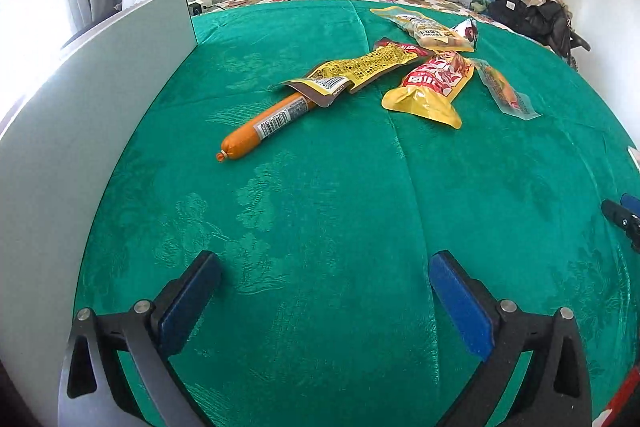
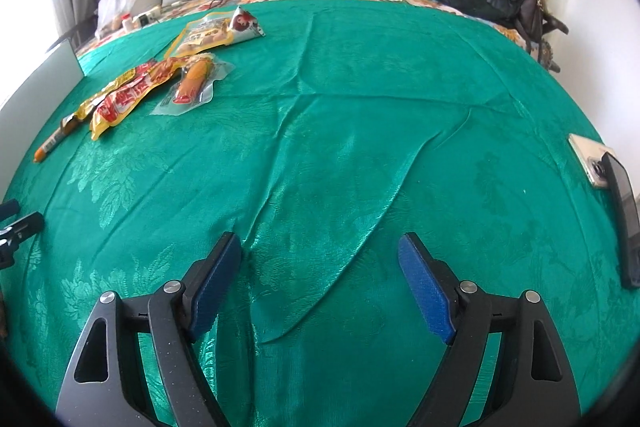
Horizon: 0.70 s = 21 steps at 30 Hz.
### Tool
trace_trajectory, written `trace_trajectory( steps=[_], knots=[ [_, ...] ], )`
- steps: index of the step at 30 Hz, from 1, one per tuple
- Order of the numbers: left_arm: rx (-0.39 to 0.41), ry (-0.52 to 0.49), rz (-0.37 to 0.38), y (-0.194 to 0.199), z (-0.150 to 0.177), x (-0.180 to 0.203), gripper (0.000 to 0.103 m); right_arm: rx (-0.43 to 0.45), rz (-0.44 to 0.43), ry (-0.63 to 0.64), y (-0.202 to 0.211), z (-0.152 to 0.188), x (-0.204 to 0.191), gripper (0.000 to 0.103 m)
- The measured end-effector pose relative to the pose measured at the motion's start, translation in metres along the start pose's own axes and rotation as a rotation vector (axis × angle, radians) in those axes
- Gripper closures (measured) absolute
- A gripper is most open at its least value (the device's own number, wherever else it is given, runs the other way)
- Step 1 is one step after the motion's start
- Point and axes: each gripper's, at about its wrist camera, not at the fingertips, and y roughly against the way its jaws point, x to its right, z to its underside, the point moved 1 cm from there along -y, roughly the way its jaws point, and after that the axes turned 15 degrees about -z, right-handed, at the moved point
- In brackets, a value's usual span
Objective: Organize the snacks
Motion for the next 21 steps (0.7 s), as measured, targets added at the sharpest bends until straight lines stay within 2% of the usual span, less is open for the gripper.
trace_trajectory(
  steps=[21],
  knots=[
    [0.001, 0.001, 0.0, 0.0006, 0.0004, 0.0003, 0.0, -0.001, 0.0, 0.0, 0.0004, -0.0008, 0.0005, 0.018]
  ],
)
